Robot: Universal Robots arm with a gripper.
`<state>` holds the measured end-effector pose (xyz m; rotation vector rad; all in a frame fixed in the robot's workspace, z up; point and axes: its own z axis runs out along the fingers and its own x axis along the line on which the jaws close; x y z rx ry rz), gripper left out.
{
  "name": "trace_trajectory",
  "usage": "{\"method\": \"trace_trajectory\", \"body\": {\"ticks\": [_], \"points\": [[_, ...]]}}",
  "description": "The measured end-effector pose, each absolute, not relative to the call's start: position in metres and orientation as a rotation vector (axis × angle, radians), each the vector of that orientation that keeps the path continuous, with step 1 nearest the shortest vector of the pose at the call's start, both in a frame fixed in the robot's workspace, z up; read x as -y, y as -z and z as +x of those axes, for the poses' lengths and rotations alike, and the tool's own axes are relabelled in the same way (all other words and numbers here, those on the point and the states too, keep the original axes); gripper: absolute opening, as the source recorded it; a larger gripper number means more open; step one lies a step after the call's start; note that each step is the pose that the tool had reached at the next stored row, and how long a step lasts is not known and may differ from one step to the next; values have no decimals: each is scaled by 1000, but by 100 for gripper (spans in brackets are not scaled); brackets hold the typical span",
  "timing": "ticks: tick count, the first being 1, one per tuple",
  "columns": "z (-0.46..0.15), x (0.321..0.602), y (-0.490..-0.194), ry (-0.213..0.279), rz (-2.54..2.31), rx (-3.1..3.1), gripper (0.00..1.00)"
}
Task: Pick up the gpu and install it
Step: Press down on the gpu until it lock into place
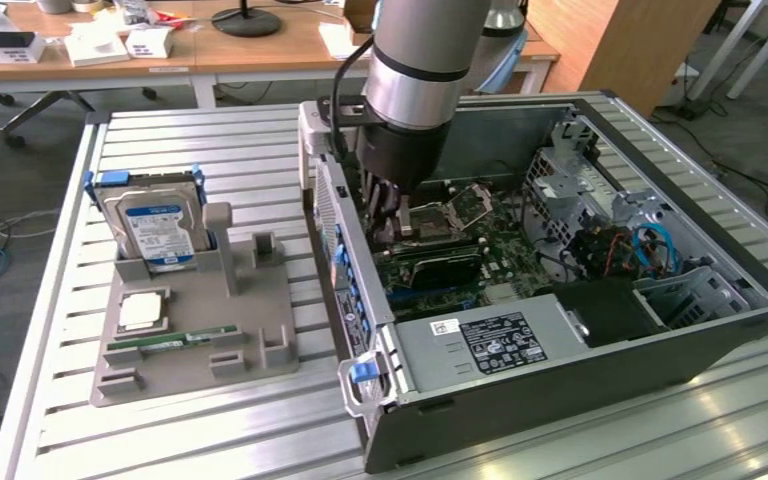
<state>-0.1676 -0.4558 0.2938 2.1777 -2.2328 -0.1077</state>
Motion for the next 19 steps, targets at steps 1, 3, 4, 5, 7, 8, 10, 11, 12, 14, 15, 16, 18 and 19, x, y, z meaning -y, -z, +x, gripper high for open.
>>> {"method": "trace_trajectory", "body": {"ticks": [1, 3, 4, 5, 7, 8, 10, 11, 12, 14, 15, 16, 18, 19], "points": [[-168, 456, -294, 108, 2178, 2233, 11], [-169, 456, -294, 108, 2178, 2233, 11], [-169, 456, -294, 108, 2178, 2233, 11], [-170, 456, -294, 107, 2178, 2232, 11], [-170, 456, -294, 107, 2178, 2232, 11], [-170, 456, -293, 107, 2178, 2232, 11], [-170, 456, -293, 107, 2178, 2233, 11], [-170, 456, -293, 107, 2178, 2233, 11], [-170, 456, -293, 108, 2177, 2233, 11], [-169, 456, -294, 108, 2177, 2233, 11], [-168, 456, -294, 108, 2177, 2233, 11], [-168, 456, -294, 108, 2178, 2232, 11], [-166, 456, -293, 107, 2179, 2231, 11], [-165, 456, -293, 107, 2179, 2231, 11]]}}
